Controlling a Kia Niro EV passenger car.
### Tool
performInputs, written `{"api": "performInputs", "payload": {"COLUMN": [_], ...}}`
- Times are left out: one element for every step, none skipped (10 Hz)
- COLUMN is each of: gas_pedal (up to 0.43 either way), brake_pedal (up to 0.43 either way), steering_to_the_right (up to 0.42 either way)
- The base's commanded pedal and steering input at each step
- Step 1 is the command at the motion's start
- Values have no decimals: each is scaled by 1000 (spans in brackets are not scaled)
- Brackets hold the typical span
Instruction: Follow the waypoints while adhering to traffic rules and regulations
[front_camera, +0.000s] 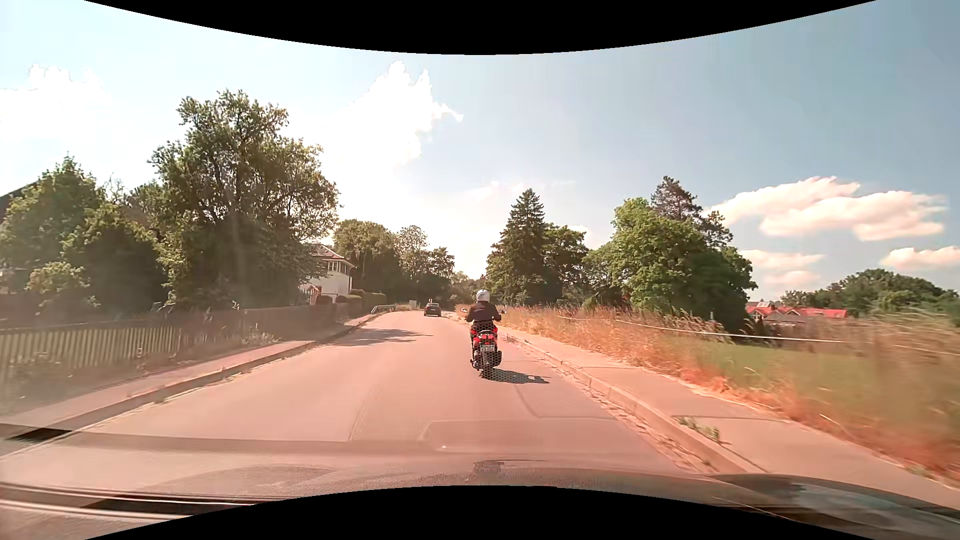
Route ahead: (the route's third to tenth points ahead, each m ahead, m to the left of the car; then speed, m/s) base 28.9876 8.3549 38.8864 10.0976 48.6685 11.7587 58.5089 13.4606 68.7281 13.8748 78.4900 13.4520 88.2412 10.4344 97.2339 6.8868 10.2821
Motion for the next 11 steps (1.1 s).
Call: {"api": "performInputs", "payload": {"gas_pedal": [240,240,228,197,177,177,169,169,169,169,169], "brake_pedal": [6,6,6,6,6,6,6,6,6,6,6], "steering_to_the_right": [-48,-48,-48,-48,-48,-46,-42,-37,-32,-31,-31]}}
